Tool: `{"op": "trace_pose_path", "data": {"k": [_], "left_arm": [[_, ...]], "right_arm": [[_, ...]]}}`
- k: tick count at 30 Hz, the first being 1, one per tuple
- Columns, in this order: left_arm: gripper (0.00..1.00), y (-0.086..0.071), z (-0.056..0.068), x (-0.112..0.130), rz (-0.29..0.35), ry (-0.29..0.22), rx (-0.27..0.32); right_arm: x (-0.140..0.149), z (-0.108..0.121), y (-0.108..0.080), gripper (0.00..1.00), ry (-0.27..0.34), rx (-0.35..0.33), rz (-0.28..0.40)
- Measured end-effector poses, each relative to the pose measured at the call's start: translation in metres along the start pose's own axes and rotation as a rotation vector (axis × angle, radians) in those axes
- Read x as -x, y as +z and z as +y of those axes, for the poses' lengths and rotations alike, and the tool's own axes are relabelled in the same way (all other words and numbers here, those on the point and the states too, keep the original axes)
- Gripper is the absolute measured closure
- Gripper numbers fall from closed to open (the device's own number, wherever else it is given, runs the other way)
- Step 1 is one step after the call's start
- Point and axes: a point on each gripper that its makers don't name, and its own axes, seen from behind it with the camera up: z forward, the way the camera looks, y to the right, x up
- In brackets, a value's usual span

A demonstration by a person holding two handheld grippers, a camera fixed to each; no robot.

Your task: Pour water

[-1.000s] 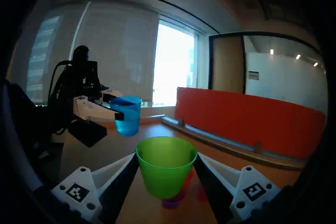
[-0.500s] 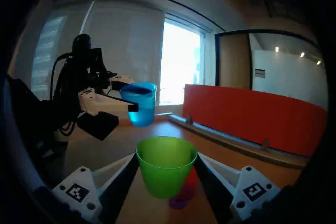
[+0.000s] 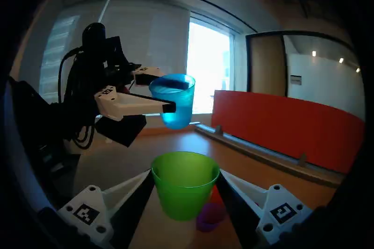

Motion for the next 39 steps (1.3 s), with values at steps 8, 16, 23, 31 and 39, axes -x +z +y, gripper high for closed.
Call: {"op": "trace_pose_path", "data": {"k": [8,16,23,31,39], "left_arm": [[0.14,0.003,-0.001,-0.014,0.010,0.100,-0.016],[0.14,0.005,-0.001,-0.022,0.013,0.159,-0.022],[0.14,0.005,0.001,-0.026,0.006,0.227,-0.028],[0.14,0.006,0.008,-0.030,0.004,0.290,-0.025],[0.14,0.007,0.012,-0.030,-0.003,0.354,-0.033]], "right_arm": [[0.005,-0.008,0.004,0.09,0.005,-0.021,-0.003],[0.006,-0.015,0.007,0.09,0.006,-0.036,-0.003],[0.006,-0.021,0.010,0.09,0.002,-0.048,-0.003],[0.005,-0.021,0.012,0.09,0.000,-0.051,0.001],[0.003,-0.023,0.013,0.09,0.000,-0.057,0.006]]}}
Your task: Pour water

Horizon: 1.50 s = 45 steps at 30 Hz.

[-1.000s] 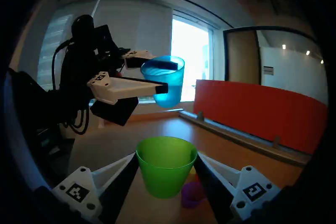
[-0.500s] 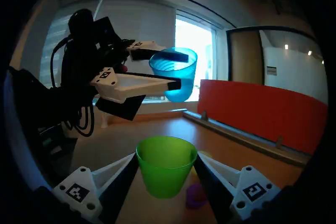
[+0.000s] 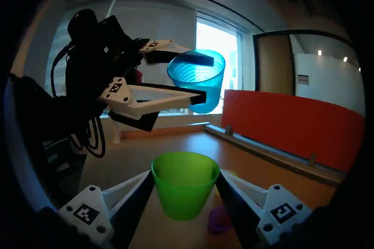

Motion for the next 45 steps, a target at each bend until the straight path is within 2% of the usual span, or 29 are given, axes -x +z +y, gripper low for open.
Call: {"op": "trace_pose_path", "data": {"k": [15,21,33,45], "left_arm": [[0.14,0.0040,0.0015,0.0025,-0.006,0.092,-0.013],[0.14,0.0056,0.0023,0.0049,-0.009,0.107,-0.019],[0.14,0.0042,-0.0063,0.0000,0.000,0.146,-0.039],[0.14,0.0060,-0.0042,-0.0029,0.000,0.189,-0.036]], "right_arm": [[-0.0009,-0.0014,0.0018,0.09,-0.003,-0.005,0.002],[-0.0022,-0.0015,0.0042,0.09,-0.002,-0.006,0.004],[-0.0023,0.0013,0.0060,0.09,-0.004,-0.003,0.003],[-0.0032,0.0022,0.0069,0.09,-0.005,-0.004,0.009]]}}
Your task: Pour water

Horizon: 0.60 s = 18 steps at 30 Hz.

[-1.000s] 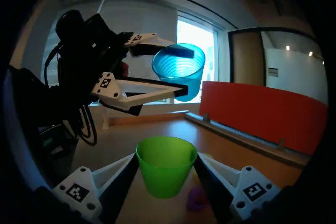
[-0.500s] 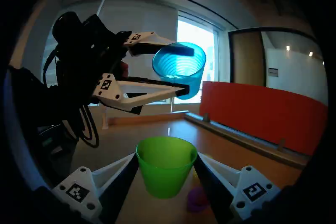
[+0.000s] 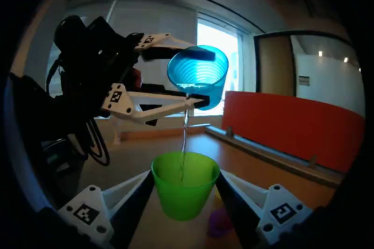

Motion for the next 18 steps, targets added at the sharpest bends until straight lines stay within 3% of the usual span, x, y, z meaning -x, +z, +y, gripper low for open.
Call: {"op": "trace_pose_path", "data": {"k": [18], "left_arm": [[0.14,0.0025,-0.0028,-0.0026,-0.005,0.068,-0.013]], "right_arm": [[-0.0004,0.0013,-0.0020,0.09,-0.003,0.001,0.001]]}}
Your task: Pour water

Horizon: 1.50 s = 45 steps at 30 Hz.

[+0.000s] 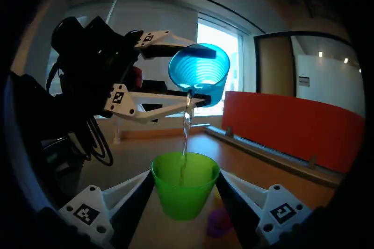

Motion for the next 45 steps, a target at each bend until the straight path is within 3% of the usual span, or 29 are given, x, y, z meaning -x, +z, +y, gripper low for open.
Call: {"op": "trace_pose_path", "data": {"k": [45], "left_arm": [[0.14,-0.0008,-0.0055,-0.0073,-0.009,0.174,-0.015]], "right_arm": [[-0.0003,0.0026,0.0010,0.09,-0.010,0.006,0.008]]}}
